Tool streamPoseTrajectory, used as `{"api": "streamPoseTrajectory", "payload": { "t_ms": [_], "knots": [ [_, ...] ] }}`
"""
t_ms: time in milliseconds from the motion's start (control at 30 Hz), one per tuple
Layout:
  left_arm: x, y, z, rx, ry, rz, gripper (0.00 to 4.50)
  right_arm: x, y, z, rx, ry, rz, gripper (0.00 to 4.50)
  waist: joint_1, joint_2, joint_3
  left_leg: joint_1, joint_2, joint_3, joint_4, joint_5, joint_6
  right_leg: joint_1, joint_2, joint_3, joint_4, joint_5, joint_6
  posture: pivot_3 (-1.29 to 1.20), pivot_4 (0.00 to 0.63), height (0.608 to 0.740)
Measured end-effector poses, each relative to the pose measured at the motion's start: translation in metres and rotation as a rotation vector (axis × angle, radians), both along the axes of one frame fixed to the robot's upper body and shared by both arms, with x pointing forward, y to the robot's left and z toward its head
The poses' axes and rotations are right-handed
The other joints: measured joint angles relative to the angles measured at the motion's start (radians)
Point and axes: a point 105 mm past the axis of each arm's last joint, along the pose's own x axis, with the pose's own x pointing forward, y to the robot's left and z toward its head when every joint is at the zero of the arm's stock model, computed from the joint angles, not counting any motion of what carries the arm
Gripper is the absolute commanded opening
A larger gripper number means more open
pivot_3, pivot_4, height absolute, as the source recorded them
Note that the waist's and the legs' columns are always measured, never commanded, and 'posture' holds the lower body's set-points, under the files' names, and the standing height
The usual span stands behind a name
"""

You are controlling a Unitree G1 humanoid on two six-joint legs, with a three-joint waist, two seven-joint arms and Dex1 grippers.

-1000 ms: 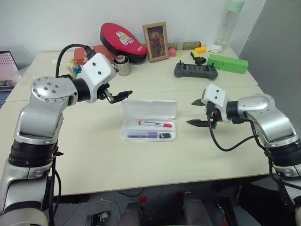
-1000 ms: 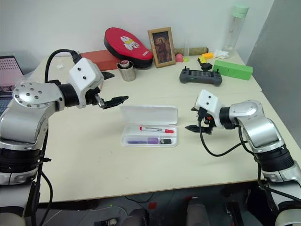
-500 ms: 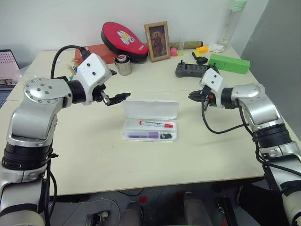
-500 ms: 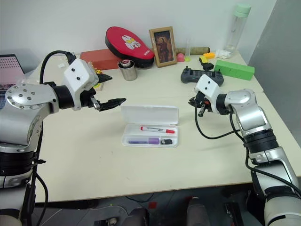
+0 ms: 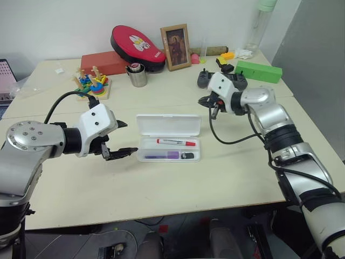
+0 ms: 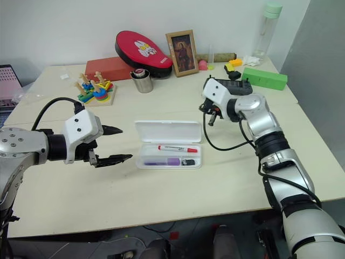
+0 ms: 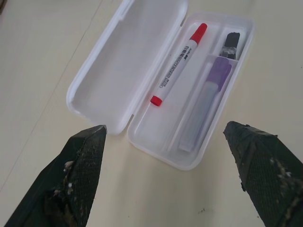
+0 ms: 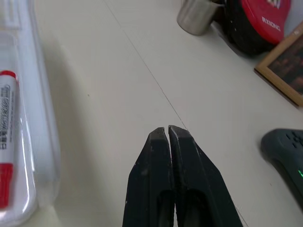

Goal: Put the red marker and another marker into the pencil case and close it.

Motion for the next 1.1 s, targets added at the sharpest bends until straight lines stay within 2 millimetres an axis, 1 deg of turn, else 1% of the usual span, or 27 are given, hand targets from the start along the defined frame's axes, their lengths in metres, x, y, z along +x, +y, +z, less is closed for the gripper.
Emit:
{"api": "streamPoseTrajectory", "payload": {
  "t_ms": [67,200,267,433,533,600,767,867,900,933,967,1033,1100],
  "knots": [
    [0.0,0.0,0.002,-0.001,-0.011,0.01,4.24,-0.003,0.008,-0.003,-0.006,0.011,0.028,0.09,0.0,0.0,0.0,0.0,0.0,0.0,0.0,0.0,0.0,0.0,0.0,0.0,0.0,0.0,0.0,0.0,0.15,0.74],
    [0.0,-0.002,0.004,0.002,-0.032,0.012,4.24,-0.012,0.018,0.0,-0.016,0.006,0.093,0.09,-0.001,0.0,0.0,0.0,0.0,0.0,0.0,0.0,0.0,0.0,0.0,0.0,0.0,0.0,0.0,0.0,0.15,0.74],
    [-0.001,-0.004,0.004,0.002,-0.037,0.008,4.24,-0.019,0.024,-0.003,-0.027,0.015,0.137,0.09,-0.002,0.0,0.0,0.0,0.0,0.0,0.0,0.0,0.0,0.0,0.0,0.0,0.0,0.0,0.0,0.0,0.15,0.74],
    [0.0,-0.004,0.004,-0.005,-0.044,0.013,4.24,-0.029,0.031,-0.009,-0.068,0.045,0.203,0.09,-0.003,0.0,0.0,0.0,0.0,0.0,0.0,0.0,0.0,0.0,0.0,0.0,0.001,0.0,0.0,0.0,0.15,0.74],
    [0.002,-0.005,0.004,-0.021,-0.052,0.021,4.24,-0.043,0.031,-0.022,-0.137,0.069,0.275,0.09,-0.001,0.0,0.0,0.0,0.0,0.0,0.0,0.0,0.0,0.0,0.0,0.0,0.001,0.0,0.0,0.0,0.15,0.74],
    [0.003,-0.006,0.004,-0.029,-0.058,0.028,4.24,-0.048,0.032,-0.032,-0.154,0.101,0.294,0.09,-0.001,0.0,0.0,0.0,0.0,0.0,0.0,0.0,0.0,0.0,0.0,0.0,0.001,0.0,0.0,0.0,0.15,0.74],
    [0.002,-0.007,0.003,-0.041,-0.052,0.024,4.24,-0.058,0.036,-0.032,-0.159,0.106,0.325,0.09,-0.001,0.0,0.0,0.0,0.0,0.0,0.0,0.0,0.0,0.0,0.0,0.0,0.001,0.0,0.0,0.0,0.15,0.74],
    [0.001,-0.008,0.001,-0.054,-0.041,0.035,4.24,-0.07,0.041,-0.048,-0.165,0.15,0.349,0.09,0.0,0.0,0.0,0.0,0.0,0.0,0.0,0.0,0.0,0.0,0.0,0.0,0.001,0.0,0.0,0.0,0.15,0.74],
    [0.0,-0.009,-0.001,-0.057,-0.036,0.034,4.24,-0.071,0.042,-0.052,-0.164,0.163,0.351,0.09,0.0,0.0,0.0,0.0,0.0,0.0,0.0,0.0,0.0,0.0,0.0,0.0,0.001,0.0,0.0,0.0,0.15,0.74],
    [-0.002,-0.01,-0.004,-0.064,-0.022,0.035,4.24,-0.074,0.042,-0.062,-0.163,0.195,0.347,0.09,0.0,0.0,0.0,0.0,0.0,0.0,0.0,0.0,0.0,0.0,0.0,0.0,0.001,0.0,0.0,0.0,0.15,0.74],
    [-0.004,-0.011,-0.006,-0.067,-0.013,0.037,4.24,-0.075,0.042,-0.066,-0.163,0.207,0.343,0.09,0.0,0.0,0.0,0.0,0.0,0.0,0.0,0.0,0.0,0.0,0.0,0.0,0.001,0.0,0.0,0.0,0.15,0.74],
    [-0.005,-0.012,-0.008,-0.073,-0.003,0.036,4.24,-0.075,0.043,-0.067,-0.16,0.215,0.338,0.09,0.0,0.0,0.0,0.001,0.0,0.0,0.0,0.0,0.0,0.0,0.0,0.0,0.001,0.0,0.0,0.0,0.15,0.74],
    [-0.011,-0.014,-0.015,-0.071,0.019,0.026,4.24,-0.074,0.048,-0.068,-0.148,0.21,0.326,0.09,-0.001,0.0,0.0,0.001,0.0,0.0,0.0,0.0,0.0,0.0,0.0,0.0,0.001,0.0,0.0,0.0,0.15,0.74]
  ]
}}
